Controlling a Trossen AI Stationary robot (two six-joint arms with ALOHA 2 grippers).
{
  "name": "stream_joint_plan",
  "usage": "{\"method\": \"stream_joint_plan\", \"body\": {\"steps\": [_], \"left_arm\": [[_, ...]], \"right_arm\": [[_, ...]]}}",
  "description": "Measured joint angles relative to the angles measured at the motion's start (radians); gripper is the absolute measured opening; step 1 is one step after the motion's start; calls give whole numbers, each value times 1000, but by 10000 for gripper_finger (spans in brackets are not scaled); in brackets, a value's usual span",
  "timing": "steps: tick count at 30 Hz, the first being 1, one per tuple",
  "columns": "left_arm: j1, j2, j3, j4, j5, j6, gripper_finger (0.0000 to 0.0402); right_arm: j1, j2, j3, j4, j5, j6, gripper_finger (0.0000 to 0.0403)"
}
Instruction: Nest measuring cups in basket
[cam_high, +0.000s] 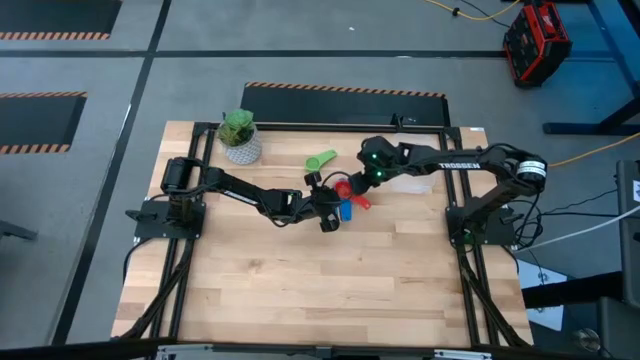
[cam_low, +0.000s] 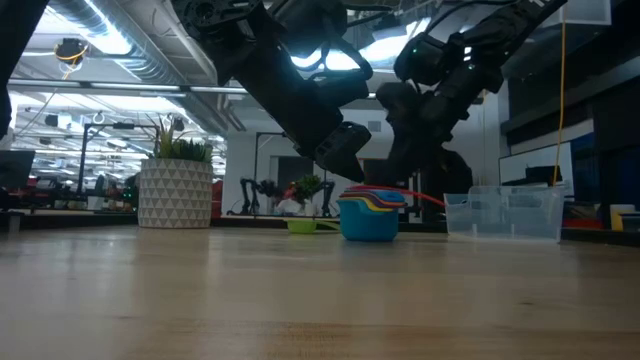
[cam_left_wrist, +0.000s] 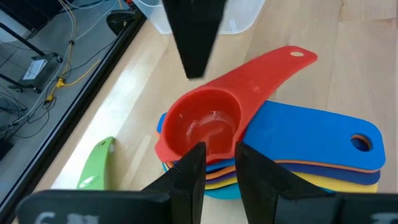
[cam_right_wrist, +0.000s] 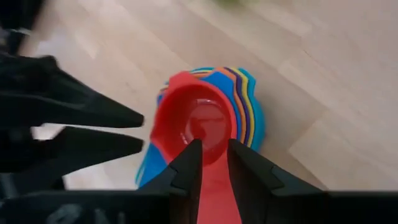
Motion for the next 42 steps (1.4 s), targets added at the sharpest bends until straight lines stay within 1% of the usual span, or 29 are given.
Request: {"method": "stream_joint_plan", "body": {"steps": [7, 11, 16, 19, 23, 26, 32, 37, 42], "left_arm": [[0, 0, 0, 0, 0, 0, 79], [0, 0, 0, 0, 0, 0, 79], [0, 0, 0, 0, 0, 0, 79], [0, 0, 0, 0, 0, 0, 79], [0, 0, 0, 0, 0, 0, 79], [0, 0, 0, 0, 0, 0, 79], [0, 0, 0, 0, 0, 0, 79], [0, 0, 0, 3, 5, 0, 79], [1, 0, 0, 5, 5, 12, 79]], "right_arm": [[-23, -90, 0, -13, -18, -56, 80], [-23, -155, 0, -81, -4, -131, 80], [-23, -200, 1, -189, 72, -212, 80], [-23, -218, 1, -289, 108, -265, 80], [-23, -248, 1, -423, 204, -311, 81], [-23, -276, 1, -483, 261, -348, 81], [-20, -328, 1, -489, 270, -458, 81], [-13, -332, 1, -460, 271, -546, 81], [-14, -326, 1, -408, 271, -548, 81]]}}
